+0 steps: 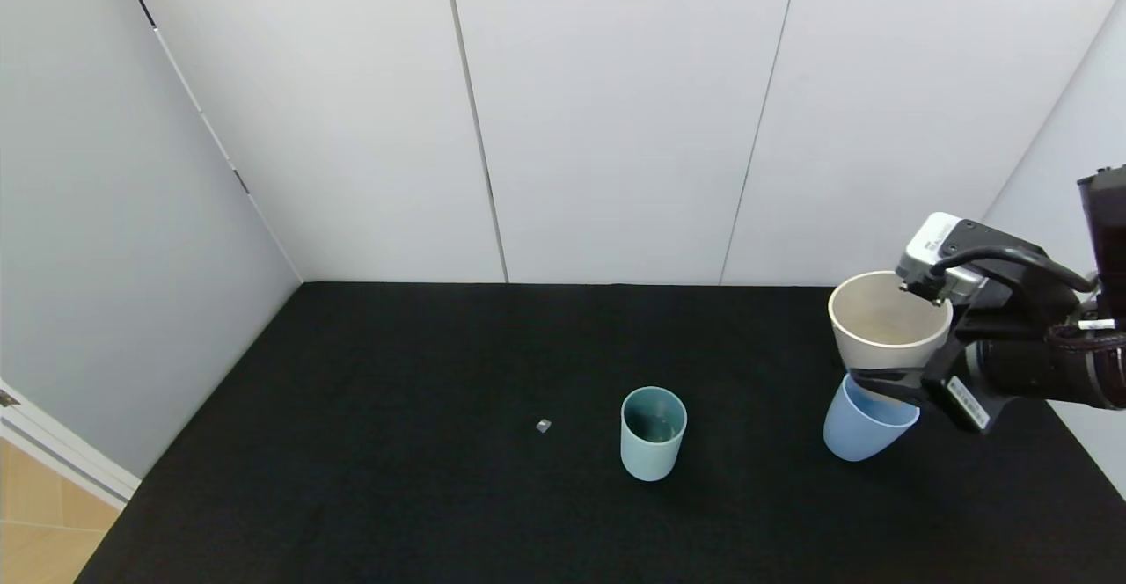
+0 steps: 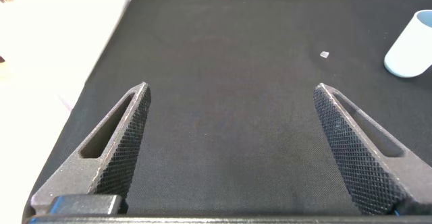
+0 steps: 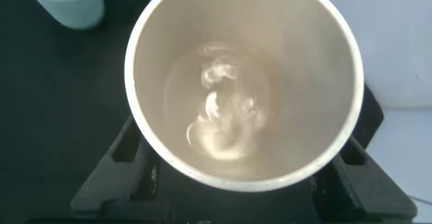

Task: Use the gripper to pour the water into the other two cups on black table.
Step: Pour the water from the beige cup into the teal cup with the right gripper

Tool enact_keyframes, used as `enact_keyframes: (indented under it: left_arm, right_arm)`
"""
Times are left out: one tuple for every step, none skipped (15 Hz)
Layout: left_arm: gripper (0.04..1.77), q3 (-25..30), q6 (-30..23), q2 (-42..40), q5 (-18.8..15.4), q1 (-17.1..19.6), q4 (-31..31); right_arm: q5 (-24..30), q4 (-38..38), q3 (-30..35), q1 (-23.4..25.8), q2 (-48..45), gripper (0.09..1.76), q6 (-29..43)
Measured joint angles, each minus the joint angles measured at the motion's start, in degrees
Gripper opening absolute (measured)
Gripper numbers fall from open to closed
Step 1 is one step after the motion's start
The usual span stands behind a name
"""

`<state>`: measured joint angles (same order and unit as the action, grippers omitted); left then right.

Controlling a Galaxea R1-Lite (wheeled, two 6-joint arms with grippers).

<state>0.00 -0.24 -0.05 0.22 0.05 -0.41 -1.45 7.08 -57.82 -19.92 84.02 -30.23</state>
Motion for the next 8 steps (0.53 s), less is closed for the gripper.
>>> enact_keyframes:
  left_arm:
    - [1.72,0.0,0.0,0.0,0.0,0.0,0.0]
    - [1.72,0.0,0.0,0.0,0.02,0.0,0.0]
    - [1.72,0.0,0.0,0.0,0.02,0.0,0.0]
    - [1.72,0.0,0.0,0.0,0.02,0.0,0.0]
    - [1.72,0.0,0.0,0.0,0.0,0.0,-0.02]
    - [1.72,0.0,0.02,0.0,0.02,0.02,0.0]
    - [1.72,0.0,0.02,0.0,0.0,0.02,0.0]
    - [1.72,0.0,0.0,0.0,0.0,0.02,0.0]
  right_arm:
    - [-2.1,0.13,-1.39,-2.68,0.9,1.24,1.1]
    - [-4.04,0.22,-2.66,-4.89,2.0,1.24,1.6]
    - [-5.99,0.22,-4.06,-6.95,3.33,1.24,1.84]
    - [-7.8,0.24,-5.27,-8.52,4.66,1.24,1.9]
    - [-9.31,0.27,-6.42,-9.9,5.91,1.24,1.93]
    - [-10.56,0.27,-7.31,-10.9,7.22,1.24,1.95]
    - [-11.93,0.22,-8.06,-11.85,8.57,1.24,1.95]
    - [-13.2,0.13,-8.47,-12.61,9.78,1.24,1.93]
